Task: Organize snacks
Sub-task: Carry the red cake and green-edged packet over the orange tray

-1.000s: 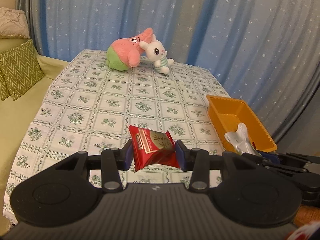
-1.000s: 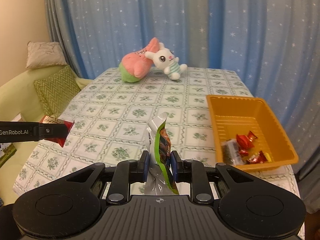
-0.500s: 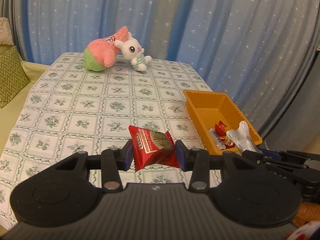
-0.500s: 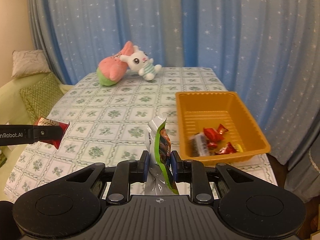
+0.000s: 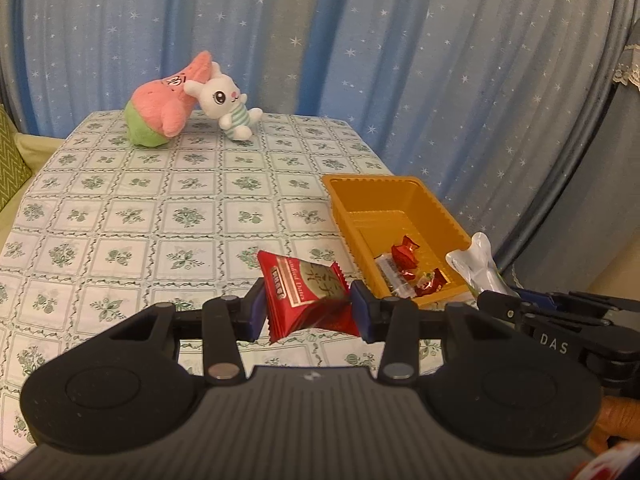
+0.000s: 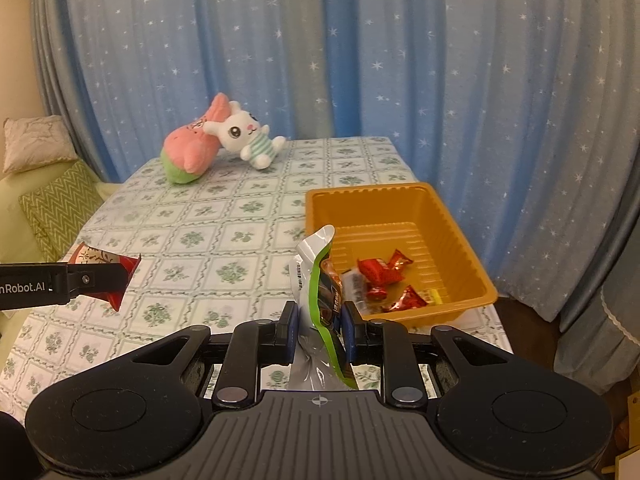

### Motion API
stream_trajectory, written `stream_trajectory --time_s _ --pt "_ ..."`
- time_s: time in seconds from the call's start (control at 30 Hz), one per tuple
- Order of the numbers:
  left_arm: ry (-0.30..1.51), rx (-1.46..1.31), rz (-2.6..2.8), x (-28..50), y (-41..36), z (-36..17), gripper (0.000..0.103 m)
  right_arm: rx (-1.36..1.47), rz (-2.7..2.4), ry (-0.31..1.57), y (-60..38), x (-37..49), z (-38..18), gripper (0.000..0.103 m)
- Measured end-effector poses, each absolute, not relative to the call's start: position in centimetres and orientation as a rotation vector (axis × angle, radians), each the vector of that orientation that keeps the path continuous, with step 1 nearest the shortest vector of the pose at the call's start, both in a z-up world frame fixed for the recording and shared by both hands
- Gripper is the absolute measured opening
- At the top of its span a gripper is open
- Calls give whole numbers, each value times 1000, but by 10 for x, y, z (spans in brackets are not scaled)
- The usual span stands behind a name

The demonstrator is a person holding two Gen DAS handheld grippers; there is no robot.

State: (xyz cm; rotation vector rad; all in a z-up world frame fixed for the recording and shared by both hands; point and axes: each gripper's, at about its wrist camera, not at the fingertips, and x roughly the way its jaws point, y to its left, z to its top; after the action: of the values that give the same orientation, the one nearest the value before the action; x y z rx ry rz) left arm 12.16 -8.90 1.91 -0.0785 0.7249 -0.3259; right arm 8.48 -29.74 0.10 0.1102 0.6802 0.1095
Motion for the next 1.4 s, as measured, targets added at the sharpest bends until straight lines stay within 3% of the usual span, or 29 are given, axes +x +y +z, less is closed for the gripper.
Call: stream_trajectory --time_s 1.4 --pt "776 12 -470 223 -214 -22 40 144 38 716 -392 175 -29 23"
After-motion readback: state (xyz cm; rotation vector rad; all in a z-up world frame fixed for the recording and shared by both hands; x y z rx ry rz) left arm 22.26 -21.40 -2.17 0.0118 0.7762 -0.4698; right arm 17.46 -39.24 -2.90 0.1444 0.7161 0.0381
